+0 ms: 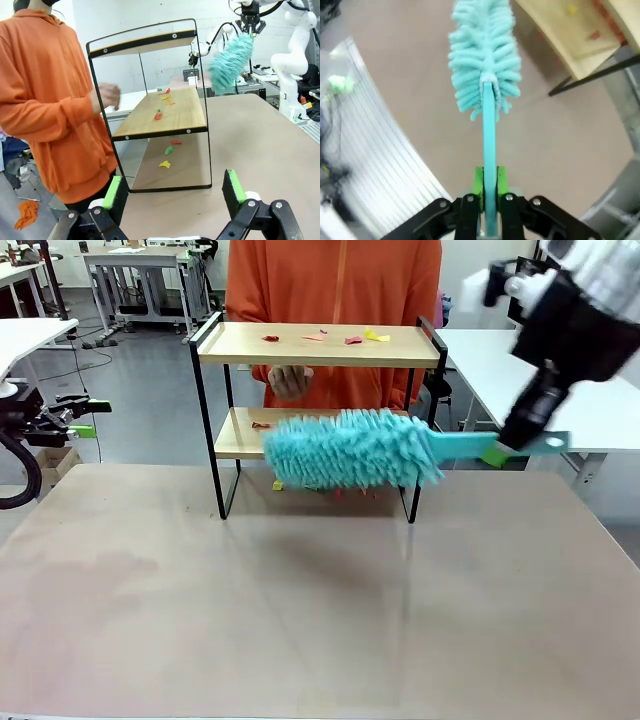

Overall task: Clean the shelf.
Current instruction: Clean the specific section of the Shelf indicated by the human with the Duster.

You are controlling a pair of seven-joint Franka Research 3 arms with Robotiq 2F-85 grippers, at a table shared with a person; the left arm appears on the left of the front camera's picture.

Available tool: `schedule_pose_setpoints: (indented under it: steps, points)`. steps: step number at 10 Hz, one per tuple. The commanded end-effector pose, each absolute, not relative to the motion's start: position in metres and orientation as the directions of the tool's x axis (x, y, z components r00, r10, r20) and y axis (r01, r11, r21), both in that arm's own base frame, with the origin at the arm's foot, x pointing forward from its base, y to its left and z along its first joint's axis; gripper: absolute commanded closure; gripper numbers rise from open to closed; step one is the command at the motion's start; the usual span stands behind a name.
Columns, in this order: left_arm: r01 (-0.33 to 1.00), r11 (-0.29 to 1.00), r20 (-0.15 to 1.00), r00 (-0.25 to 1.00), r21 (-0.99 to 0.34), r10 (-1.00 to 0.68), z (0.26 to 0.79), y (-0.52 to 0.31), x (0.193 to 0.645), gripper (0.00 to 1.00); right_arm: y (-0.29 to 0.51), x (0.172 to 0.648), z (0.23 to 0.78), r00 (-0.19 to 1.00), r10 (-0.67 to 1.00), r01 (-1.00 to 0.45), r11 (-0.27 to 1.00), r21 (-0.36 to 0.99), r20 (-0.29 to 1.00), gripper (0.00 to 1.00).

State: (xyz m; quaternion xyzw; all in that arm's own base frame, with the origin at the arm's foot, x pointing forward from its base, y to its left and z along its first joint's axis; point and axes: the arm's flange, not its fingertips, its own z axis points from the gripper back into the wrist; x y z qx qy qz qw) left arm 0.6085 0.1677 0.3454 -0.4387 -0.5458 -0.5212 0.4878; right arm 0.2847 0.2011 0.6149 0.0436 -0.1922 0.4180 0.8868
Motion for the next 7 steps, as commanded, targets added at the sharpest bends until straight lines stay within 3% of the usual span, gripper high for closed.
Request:
schedule_pose_setpoints:
  steps: [1,3,4,7]
  points:
    - [0.988,0.063,0.99,-0.137,0.139,-0.038,0.348,0.165,0.606,0.0,0.233,0.298,0.605,0.677,0.573,-0.559,0.808,-0.184,0.461,0.87]
    - [0.988,0.063,0.99,-0.137,0.139,-0.038,0.348,0.165,0.606,0.0,0.259,0.31,0.587,0.715,0.472,-0.492,0.864,-0.107,0.515,0.87]
    - [0.988,0.063,0.99,-0.137,0.139,-0.038,0.348,0.165,0.606,0.0,0.238,0.292,0.613,0.666,0.562,-0.595,0.797,-0.106,0.49,0.87]
    - [0.988,0.063,0.99,-0.137,0.139,-0.038,0.348,0.165,0.606,0.0,0.238,0.292,0.613,0.666,0.562,-0.595,0.797,-0.106,0.49,0.87]
